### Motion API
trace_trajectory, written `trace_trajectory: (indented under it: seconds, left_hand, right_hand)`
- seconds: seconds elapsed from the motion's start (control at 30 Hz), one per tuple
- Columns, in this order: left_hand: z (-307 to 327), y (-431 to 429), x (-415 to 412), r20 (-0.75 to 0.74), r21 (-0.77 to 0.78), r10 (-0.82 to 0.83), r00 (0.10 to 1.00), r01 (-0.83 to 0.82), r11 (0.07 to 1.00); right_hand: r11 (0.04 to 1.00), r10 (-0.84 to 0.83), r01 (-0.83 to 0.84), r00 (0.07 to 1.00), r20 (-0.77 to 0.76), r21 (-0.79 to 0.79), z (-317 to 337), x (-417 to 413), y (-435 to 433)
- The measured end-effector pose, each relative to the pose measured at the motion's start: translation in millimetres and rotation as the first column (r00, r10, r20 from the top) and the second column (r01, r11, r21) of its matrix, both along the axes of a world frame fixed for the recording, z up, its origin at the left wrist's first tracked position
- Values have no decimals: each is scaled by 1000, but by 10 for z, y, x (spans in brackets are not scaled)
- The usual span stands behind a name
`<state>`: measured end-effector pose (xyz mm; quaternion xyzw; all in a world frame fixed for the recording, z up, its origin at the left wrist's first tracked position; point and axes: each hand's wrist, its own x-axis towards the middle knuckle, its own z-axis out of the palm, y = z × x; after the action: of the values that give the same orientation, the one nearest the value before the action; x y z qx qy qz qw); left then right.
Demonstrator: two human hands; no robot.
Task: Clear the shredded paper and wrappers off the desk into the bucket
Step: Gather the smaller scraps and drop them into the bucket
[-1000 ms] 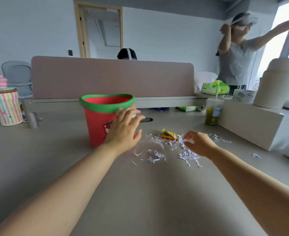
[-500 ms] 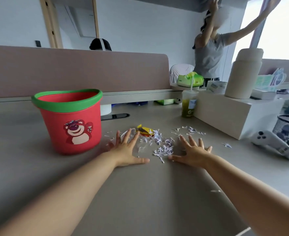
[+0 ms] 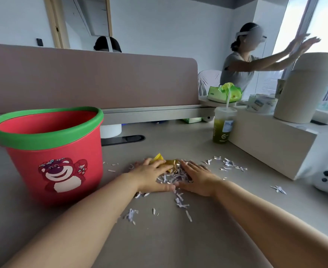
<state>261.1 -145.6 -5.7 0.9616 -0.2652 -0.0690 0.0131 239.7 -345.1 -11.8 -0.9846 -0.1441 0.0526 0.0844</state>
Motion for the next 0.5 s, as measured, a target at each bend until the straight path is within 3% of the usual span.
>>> trace_trajectory:
  seconds: [0.1, 0.27, 0.5]
  left_hand:
    - [-23, 12, -95, 104, -33, 66, 992, -63, 997]
    - [-30, 50, -322, 189, -152, 113, 976, -84, 985]
    - [25, 22, -485, 200, -267, 175, 964, -118, 956]
  right_hand:
    - [994, 17, -27, 996, 91, 106, -14, -44, 11]
    - [987, 29, -70, 963, 268, 147, 31, -197, 91]
    - [998, -25, 11, 978, 206, 69, 87, -295, 195]
